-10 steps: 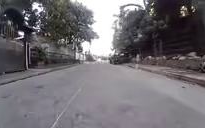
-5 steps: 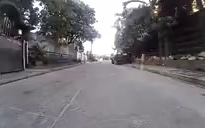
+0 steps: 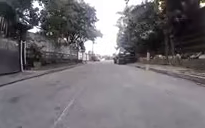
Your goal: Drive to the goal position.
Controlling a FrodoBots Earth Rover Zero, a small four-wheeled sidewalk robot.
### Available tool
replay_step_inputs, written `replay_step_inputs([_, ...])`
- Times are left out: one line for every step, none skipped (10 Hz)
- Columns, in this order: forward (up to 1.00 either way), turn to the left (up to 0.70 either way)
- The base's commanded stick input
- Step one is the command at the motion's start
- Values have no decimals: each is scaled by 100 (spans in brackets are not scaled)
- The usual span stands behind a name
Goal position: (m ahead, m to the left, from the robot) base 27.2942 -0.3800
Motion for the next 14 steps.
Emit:
replay_step_inputs([100, -1])
replay_step_inputs([100, -1])
replay_step_inputs([100, -1])
replay_step_inputs([100, -1])
replay_step_inputs([100, -1])
replay_step_inputs([100, -1])
replay_step_inputs([100, -1])
replay_step_inputs([100, -1])
replay_step_inputs([100, -1])
replay_step_inputs([100, -1])
replay_step_inputs([100, -37])
replay_step_inputs([100, -41])
replay_step_inputs([100, -41])
replay_step_inputs([100, -41])
